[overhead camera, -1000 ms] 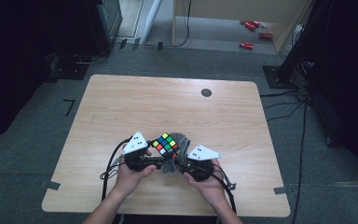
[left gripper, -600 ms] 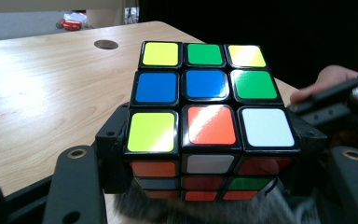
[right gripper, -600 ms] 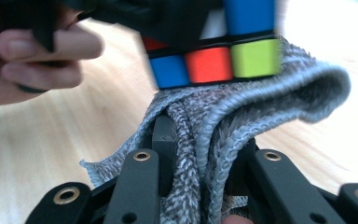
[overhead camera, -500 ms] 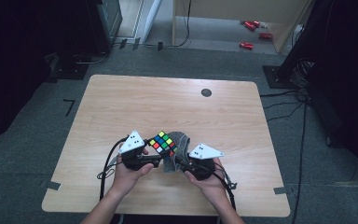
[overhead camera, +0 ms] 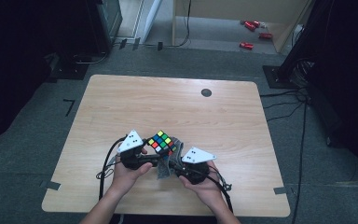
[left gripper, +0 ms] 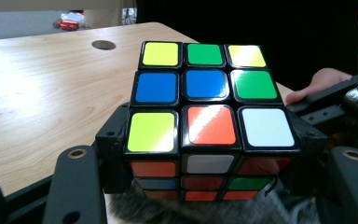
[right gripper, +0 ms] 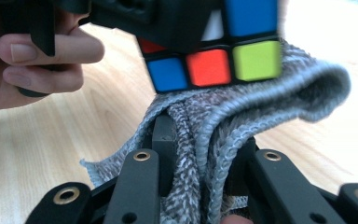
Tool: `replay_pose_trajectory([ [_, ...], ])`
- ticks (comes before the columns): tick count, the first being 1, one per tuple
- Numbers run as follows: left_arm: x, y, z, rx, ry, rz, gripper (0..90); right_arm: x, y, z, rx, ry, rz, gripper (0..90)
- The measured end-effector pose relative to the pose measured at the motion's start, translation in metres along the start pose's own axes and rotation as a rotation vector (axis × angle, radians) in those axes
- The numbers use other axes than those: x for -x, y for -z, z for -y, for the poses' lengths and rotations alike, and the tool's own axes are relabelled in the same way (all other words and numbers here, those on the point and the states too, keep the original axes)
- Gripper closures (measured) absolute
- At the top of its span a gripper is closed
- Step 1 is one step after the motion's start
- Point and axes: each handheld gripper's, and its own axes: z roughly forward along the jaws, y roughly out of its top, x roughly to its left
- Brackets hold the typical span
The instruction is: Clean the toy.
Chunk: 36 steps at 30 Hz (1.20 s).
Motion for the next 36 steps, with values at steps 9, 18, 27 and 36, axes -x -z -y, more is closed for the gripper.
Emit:
replay_pose_trajectory([
  [9, 0.011, -0.006, -0.001, -0.008, -0.015, 0.028, 35.2, 0.0, -0.004, 0.002, 0.005, -0.015, 0.023, 72.3],
  [18, 0.003, 0.0, -0.001, -0.004, -0.004, 0.018, 35.3, -0.004, -0.003, -0.001, 0.0, -0.003, -0.015, 71.9],
  [27, 0.006, -0.002, -0.002, 0.008, 0.014, 0.039, 35.2, 0.005, 0.001, -0.001, 0.037, -0.044, 0.012, 72.2],
  [36, 0.003, 0.001, -0.002, 0.01, 0.016, 0.034, 35.2, -0.003, -0.001, -0.002, 0.021, -0.008, -0.022, 72.0],
])
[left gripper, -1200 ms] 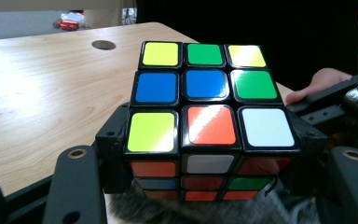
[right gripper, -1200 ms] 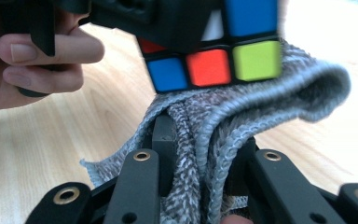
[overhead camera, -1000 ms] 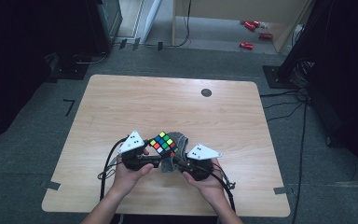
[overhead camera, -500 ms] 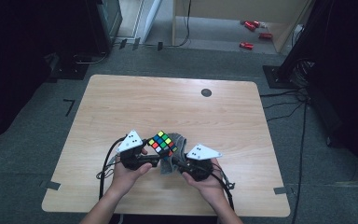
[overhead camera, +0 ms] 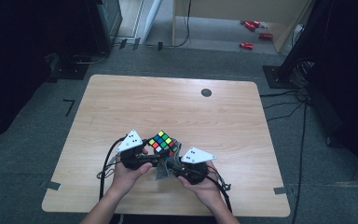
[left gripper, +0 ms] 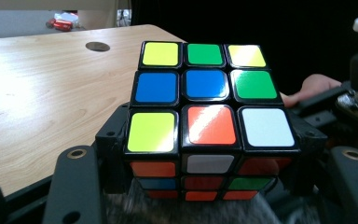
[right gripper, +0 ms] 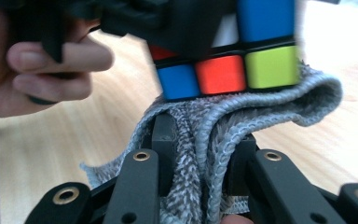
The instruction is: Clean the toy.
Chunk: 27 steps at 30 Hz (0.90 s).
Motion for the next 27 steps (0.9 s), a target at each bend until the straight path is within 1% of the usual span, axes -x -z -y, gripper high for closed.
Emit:
replay_pose_trajectory([
  [1, 0.0, 0.0, 0.0, 0.0, 0.0, 0.0, 35.2, 0.0, 0.0, 0.0, 0.0, 0.0, 0.0, 72.0],
  [2, 0.001, 0.0, 0.0, 0.006, 0.007, 0.014, 35.2, 0.007, 0.005, -0.001, 0.025, -0.032, 0.02, 72.1],
  [4, 0.003, -0.001, 0.0, 0.007, -0.002, 0.011, 35.2, 0.011, 0.007, -0.001, 0.04, -0.058, 0.023, 72.2],
  [6, 0.003, -0.002, 0.0, -0.001, -0.002, 0.013, 35.2, 0.007, 0.005, 0.001, 0.036, -0.053, 0.027, 72.4],
  [8, 0.002, -0.002, 0.001, -0.005, -0.002, 0.009, 35.3, 0.002, 0.0, 0.002, 0.02, -0.041, 0.013, 72.3],
  [9, 0.001, -0.002, 0.001, -0.012, -0.001, -0.004, 35.2, 0.0, -0.002, 0.003, 0.011, -0.033, 0.004, 72.3],
  [11, 0.0, -0.002, 0.001, -0.015, -0.003, -0.008, 35.2, -0.003, -0.004, 0.003, 0.001, -0.024, -0.007, 72.2],
  [13, -0.002, -0.001, 0.002, -0.013, -0.01, -0.008, 35.2, -0.003, -0.003, 0.003, -0.006, -0.006, -0.009, 72.1],
  [14, -0.002, -0.001, 0.002, -0.013, -0.01, -0.008, 35.2, -0.003, -0.003, 0.003, -0.006, -0.006, -0.009, 72.1],
  [15, -0.004, 0.001, 0.001, -0.014, -0.018, -0.008, 35.2, 0.003, 0.002, 0.002, 0.003, -0.01, -0.001, 72.1],
  [16, -0.004, 0.001, 0.001, -0.014, -0.018, -0.008, 35.3, 0.007, 0.004, 0.001, 0.01, -0.015, 0.014, 72.1],
  [17, -0.005, 0.002, 0.001, -0.016, -0.022, -0.009, 35.2, 0.013, 0.008, 0.001, 0.017, -0.021, 0.039, 72.1],
  [18, -0.007, 0.003, 0.003, -0.021, -0.026, 0.001, 35.2, 0.019, 0.012, 0.001, 0.025, -0.039, 0.062, 72.2],
  [19, -0.007, 0.003, 0.004, -0.024, -0.026, 0.009, 35.3, 0.027, 0.018, 0.0, 0.043, -0.07, 0.078, 72.4],
  [20, -0.007, 0.002, 0.006, -0.031, -0.034, 0.019, 35.2, 0.031, 0.022, 0.0, 0.059, -0.087, 0.081, 72.6],
  [21, -0.005, 0.0, 0.007, -0.041, -0.05, 0.025, 35.2, 0.034, 0.026, -0.001, 0.076, -0.104, 0.087, 72.6],
  [22, -0.005, 0.0, 0.007, -0.041, -0.05, 0.025, 35.2, 0.034, 0.026, -0.001, 0.076, -0.104, 0.087, 72.6],
  [23, -0.002, -0.003, 0.008, -0.053, -0.07, 0.037, 35.2, 0.036, 0.029, -0.002, 0.089, -0.112, 0.089, 72.6],
  [24, 0.003, -0.006, 0.01, -0.063, -0.098, 0.064, 35.2, 0.037, 0.032, -0.005, 0.103, -0.114, 0.087, 72.7],
  [25, 0.008, -0.009, 0.011, -0.07, -0.12, 0.081, 35.2, 0.036, 0.032, -0.006, 0.106, -0.116, 0.086, 72.7],
  [26, 0.01, -0.01, 0.012, -0.078, -0.134, 0.089, 35.2, 0.035, 0.031, -0.007, 0.107, -0.118, 0.079, 72.8],
  [27, 0.013, -0.012, 0.013, -0.092, -0.157, 0.091, 35.2, 0.034, 0.031, -0.007, 0.108, -0.119, 0.076, 73.0],
])
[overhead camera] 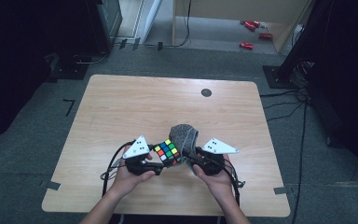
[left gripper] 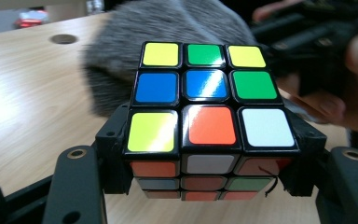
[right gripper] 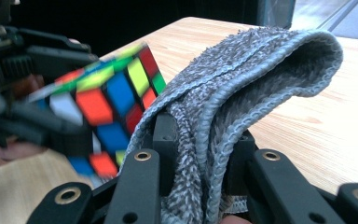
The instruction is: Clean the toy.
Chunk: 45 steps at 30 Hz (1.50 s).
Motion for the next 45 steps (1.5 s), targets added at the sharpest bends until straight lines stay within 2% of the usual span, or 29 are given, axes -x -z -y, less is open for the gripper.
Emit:
replay_pose_trajectory([
  [3, 0.004, -0.006, 0.003, -0.04, -0.037, -0.007, 35.2, -0.002, 0.004, -0.004, 0.02, -0.016, -0.008, 73.3],
  [8, 0.005, -0.006, 0.002, -0.035, -0.039, -0.008, 35.2, -0.004, 0.006, -0.006, 0.035, -0.009, -0.002, 73.4],
  [9, 0.006, -0.004, 0.001, -0.03, -0.042, -0.013, 35.2, -0.002, 0.001, 0.0, 0.02, -0.035, 0.001, 73.6],
  [12, 0.004, -0.002, 0.0, -0.022, -0.035, -0.013, 35.2, -0.001, -0.003, 0.005, -0.006, -0.036, 0.01, 73.6],
  [14, 0.001, 0.0, 0.0, -0.014, -0.02, -0.007, 35.2, 0.0, -0.006, 0.007, -0.02, -0.047, 0.003, 73.6],
  [16, 0.0, 0.0, 0.0, -0.016, -0.017, -0.009, 35.2, -0.001, -0.002, 0.001, -0.002, -0.051, -0.013, 73.5],
  [17, 0.003, -0.003, 0.001, -0.036, -0.039, -0.024, 35.2, -0.002, 0.001, -0.002, 0.014, -0.052, -0.022, 73.5],
  [21, 0.009, -0.006, 0.0, -0.05, -0.07, -0.035, 35.2, -0.005, 0.005, -0.005, 0.034, -0.033, -0.01, 73.4],
  [22, 0.009, -0.006, 0.0, -0.05, -0.07, -0.035, 35.2, -0.005, 0.005, -0.005, 0.034, -0.033, -0.01, 73.4],
  [23, 0.01, -0.005, -0.001, -0.049, -0.073, -0.035, 35.2, -0.002, 0.001, 0.001, 0.021, -0.064, -0.01, 73.5],
  [24, 0.01, -0.005, -0.001, -0.049, -0.073, -0.035, 35.2, -0.002, 0.001, 0.001, 0.021, -0.064, -0.01, 73.5],
  [25, 0.01, -0.004, -0.002, -0.045, -0.07, -0.036, 35.2, 0.0, -0.004, 0.008, -0.011, -0.079, 0.001, 73.6],
  [29, 0.007, -0.004, 0.001, -0.052, -0.065, -0.033, 35.2, 0.001, -0.007, 0.009, -0.039, -0.093, -0.005, 73.6],
  [31, 0.008, -0.007, 0.001, -0.076, -0.079, -0.053, 35.2, 0.001, -0.004, 0.005, -0.025, -0.097, -0.012, 73.6],
  [32, 0.008, -0.009, 0.002, -0.09, -0.08, -0.053, 35.2, -0.001, 0.002, -0.001, 0.013, -0.104, -0.021, 73.6],
  [34, 0.009, -0.009, 0.002, -0.088, -0.076, -0.05, 35.2, -0.003, 0.004, -0.003, 0.021, -0.098, -0.02, 73.6],
  [35, 0.01, -0.008, 0.0, -0.085, -0.08, -0.055, 35.2, -0.005, 0.005, -0.003, 0.028, -0.077, -0.005, 73.6],
  [37, 0.012, -0.007, -0.001, -0.082, -0.097, -0.059, 35.2, -0.004, 0.002, 0.0, 0.027, -0.095, -0.01, 73.6],
  [39, 0.012, -0.006, -0.002, -0.076, -0.097, -0.06, 35.2, -0.001, -0.002, 0.005, -0.003, -0.107, -0.004, 73.7],
  [40, 0.012, -0.006, -0.003, -0.084, -0.102, -0.068, 35.2, -0.001, -0.004, 0.007, -0.013, -0.104, 0.009, 73.6],
  [42, 0.013, -0.009, -0.002, -0.112, -0.122, -0.101, 35.2, -0.003, -0.001, 0.005, 0.016, -0.085, 0.019, 73.6],
  [43, 0.013, -0.009, -0.002, -0.112, -0.122, -0.101, 35.2, -0.003, -0.001, 0.005, 0.016, -0.085, 0.019, 73.6],
  [44, 0.013, -0.011, -0.001, -0.139, -0.128, -0.121, 35.2, -0.005, 0.003, 0.002, 0.045, -0.069, 0.021, 73.6],
  [45, 0.013, -0.015, -0.001, -0.177, -0.125, -0.144, 35.2, -0.012, 0.009, -0.005, 0.089, -0.017, 0.023, 73.4],
])
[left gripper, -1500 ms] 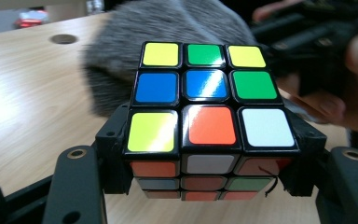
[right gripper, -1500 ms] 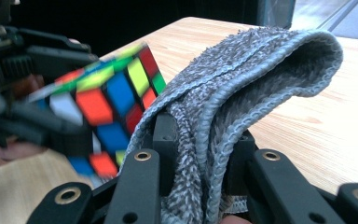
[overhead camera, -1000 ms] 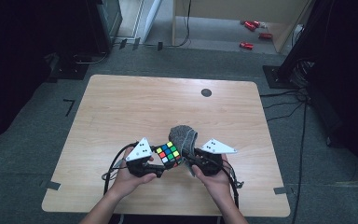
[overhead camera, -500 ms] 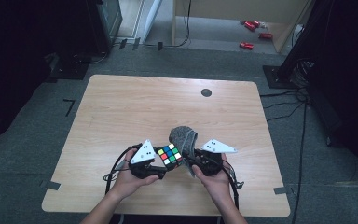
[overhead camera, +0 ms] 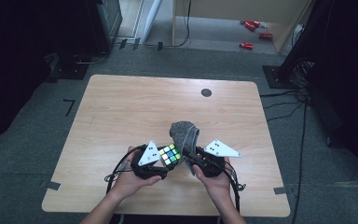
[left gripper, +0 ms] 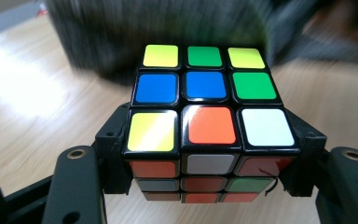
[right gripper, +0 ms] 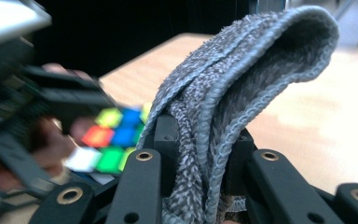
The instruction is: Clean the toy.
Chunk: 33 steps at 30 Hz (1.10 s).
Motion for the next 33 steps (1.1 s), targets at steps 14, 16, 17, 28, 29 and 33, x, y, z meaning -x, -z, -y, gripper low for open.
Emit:
replay_pose_trajectory([
  [14, 0.008, -0.01, -0.005, -0.144, -0.019, -0.053, 35.2, -0.033, -0.021, 0.012, -0.087, 0.11, -0.058, 73.5],
  [16, 0.008, -0.009, -0.005, -0.135, -0.019, -0.052, 35.2, -0.024, -0.019, 0.01, -0.082, 0.105, -0.044, 73.5],
  [17, 0.008, -0.008, -0.006, -0.134, -0.02, -0.052, 35.2, -0.019, -0.018, 0.01, -0.083, 0.104, -0.017, 73.5],
  [28, 0.005, -0.009, -0.004, -0.117, 0.005, -0.05, 35.2, -0.036, -0.021, 0.009, -0.103, 0.107, -0.064, 73.1],
  [29, 0.005, -0.009, -0.004, -0.117, 0.005, -0.05, 35.3, -0.036, -0.021, 0.009, -0.103, 0.107, -0.064, 73.1],
  [33, 0.005, -0.006, -0.006, -0.091, 0.007, -0.038, 35.3, -0.017, -0.014, 0.004, -0.087, 0.065, -0.007, 73.4],
])
